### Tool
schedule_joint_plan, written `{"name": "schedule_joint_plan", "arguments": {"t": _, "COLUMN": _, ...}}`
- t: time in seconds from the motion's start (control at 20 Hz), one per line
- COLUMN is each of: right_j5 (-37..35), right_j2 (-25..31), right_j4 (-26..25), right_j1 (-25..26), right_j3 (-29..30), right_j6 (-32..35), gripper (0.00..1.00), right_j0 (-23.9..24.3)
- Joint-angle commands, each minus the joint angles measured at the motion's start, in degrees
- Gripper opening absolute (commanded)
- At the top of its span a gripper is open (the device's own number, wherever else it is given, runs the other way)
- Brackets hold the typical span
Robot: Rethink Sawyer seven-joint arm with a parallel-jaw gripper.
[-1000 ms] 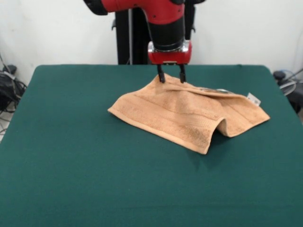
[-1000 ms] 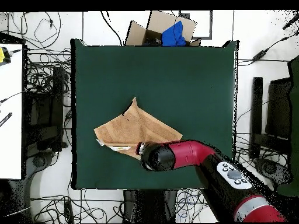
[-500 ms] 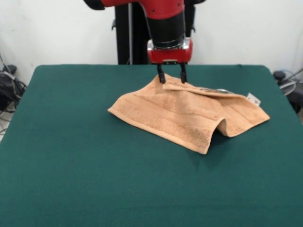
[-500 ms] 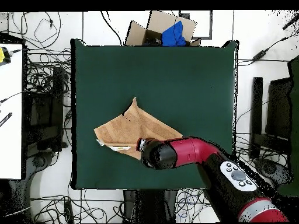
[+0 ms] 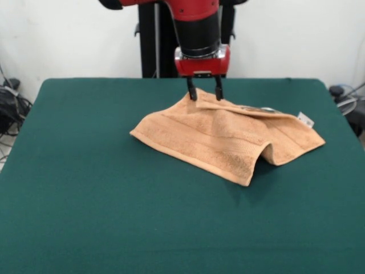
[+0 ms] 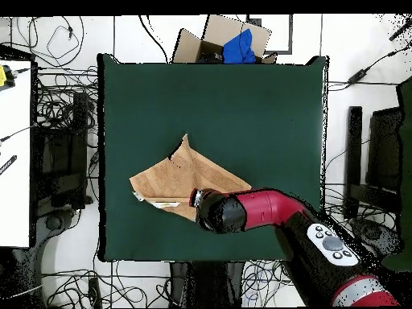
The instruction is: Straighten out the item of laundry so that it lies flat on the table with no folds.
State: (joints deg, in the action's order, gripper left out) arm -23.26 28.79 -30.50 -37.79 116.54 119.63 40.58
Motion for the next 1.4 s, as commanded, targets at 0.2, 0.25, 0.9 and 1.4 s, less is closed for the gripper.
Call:
{"name": "schedule_joint_plan", "arguments": {"t": 0.2, "right_j5": -6.8, "right_j2": 3.4, "right_j4": -4.1, "right_j1": 0.2, "right_j3": 1.4, "right_j6": -10.5, "gripper": 1.00, "right_j0": 1.7}}
{"name": "schedule_joint_plan", "arguments": {"t": 0.25, "right_j5": -7.1, "right_j2": 3.4, "right_j4": -4.1, "right_j1": 0.1, "right_j3": 1.3, "right_j6": -10.8, "gripper": 1.00, "right_j0": 2.0}}
{"name": "schedule_joint_plan", "arguments": {"t": 0.9, "right_j5": -5.1, "right_j2": 2.3, "right_j4": -8.4, "right_j1": 3.3, "right_j3": 0.5, "right_j6": -9.5, "gripper": 1.00, "right_j0": 3.4}}
{"name": "schedule_joint_plan", "arguments": {"t": 1.4, "right_j5": -2.9, "right_j2": 1.7, "right_j4": -9.9, "right_j1": 5.1, "right_j3": 0.6, "right_j6": -5.9, "gripper": 1.00, "right_j0": 1.7}}
